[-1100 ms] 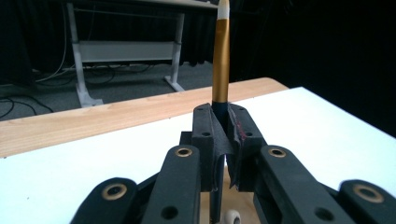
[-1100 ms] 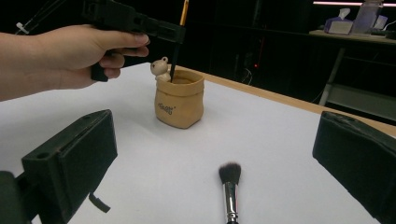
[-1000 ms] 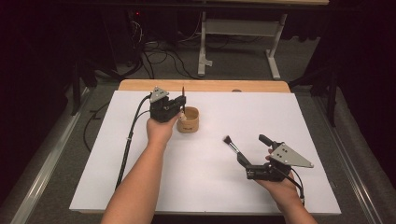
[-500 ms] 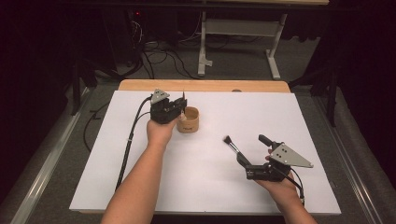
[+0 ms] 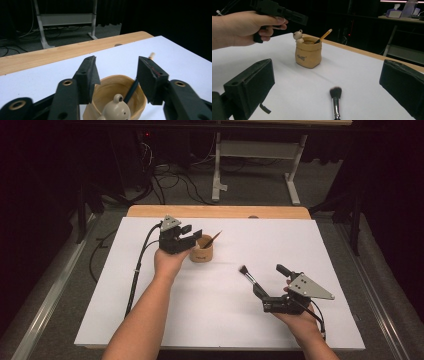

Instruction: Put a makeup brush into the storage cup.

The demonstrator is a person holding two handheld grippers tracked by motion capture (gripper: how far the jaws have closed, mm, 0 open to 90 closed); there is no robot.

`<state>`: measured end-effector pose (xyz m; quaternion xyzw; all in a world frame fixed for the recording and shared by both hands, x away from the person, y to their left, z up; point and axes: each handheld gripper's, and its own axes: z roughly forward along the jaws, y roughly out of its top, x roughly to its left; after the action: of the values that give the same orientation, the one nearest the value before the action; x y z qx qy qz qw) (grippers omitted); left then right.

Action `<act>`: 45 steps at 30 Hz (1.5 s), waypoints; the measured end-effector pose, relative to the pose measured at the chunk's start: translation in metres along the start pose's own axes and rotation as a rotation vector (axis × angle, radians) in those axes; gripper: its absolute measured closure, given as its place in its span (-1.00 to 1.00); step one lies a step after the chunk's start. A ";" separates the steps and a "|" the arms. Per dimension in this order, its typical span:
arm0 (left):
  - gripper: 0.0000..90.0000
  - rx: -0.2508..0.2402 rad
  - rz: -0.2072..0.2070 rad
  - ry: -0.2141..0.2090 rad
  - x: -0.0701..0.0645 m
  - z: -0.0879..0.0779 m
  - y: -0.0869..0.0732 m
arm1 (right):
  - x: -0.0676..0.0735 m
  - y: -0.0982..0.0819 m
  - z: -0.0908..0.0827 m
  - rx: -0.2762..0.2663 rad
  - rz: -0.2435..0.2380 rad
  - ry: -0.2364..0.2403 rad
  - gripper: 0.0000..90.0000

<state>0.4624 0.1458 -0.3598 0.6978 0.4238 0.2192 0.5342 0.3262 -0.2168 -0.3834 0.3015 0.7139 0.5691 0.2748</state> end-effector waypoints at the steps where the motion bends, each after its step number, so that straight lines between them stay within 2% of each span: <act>1: 0.01 0.000 0.001 -0.002 0.000 -0.001 0.000 | 0.000 0.000 0.000 -0.001 -0.005 0.004 -0.98; 5: -0.12 0.009 0.015 -0.003 -0.003 -0.007 0.001 | 0.001 0.000 0.001 0.001 -0.002 0.004 -0.98; 11: -0.25 0.030 0.009 -0.004 -0.003 -0.014 -0.003 | 0.001 0.000 0.001 0.001 -0.015 0.003 -0.98; 22: -0.57 0.038 0.000 0.012 0.002 -0.030 -0.018 | 0.001 -0.001 0.001 0.004 -0.015 0.001 -0.98; 25: -0.63 0.031 -0.003 0.008 0.003 -0.034 -0.022 | 0.002 -0.001 0.001 0.008 -0.013 0.000 -0.98; 36: -0.77 0.018 0.030 -0.014 -0.003 -0.049 -0.030 | 0.002 -0.002 0.001 0.014 -0.012 0.002 -0.98; 41: -0.89 0.008 0.020 -0.031 -0.004 -0.056 -0.033 | 0.001 -0.002 0.001 0.013 -0.013 -0.004 -0.98; 45: -0.98 0.004 0.047 -0.019 -0.009 -0.061 -0.035 | 0.000 -0.002 0.000 0.011 -0.011 -0.006 -0.98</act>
<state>0.3984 0.1746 -0.3710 0.7106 0.4026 0.2246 0.5316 0.3259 -0.2168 -0.3855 0.3008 0.7178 0.5628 0.2785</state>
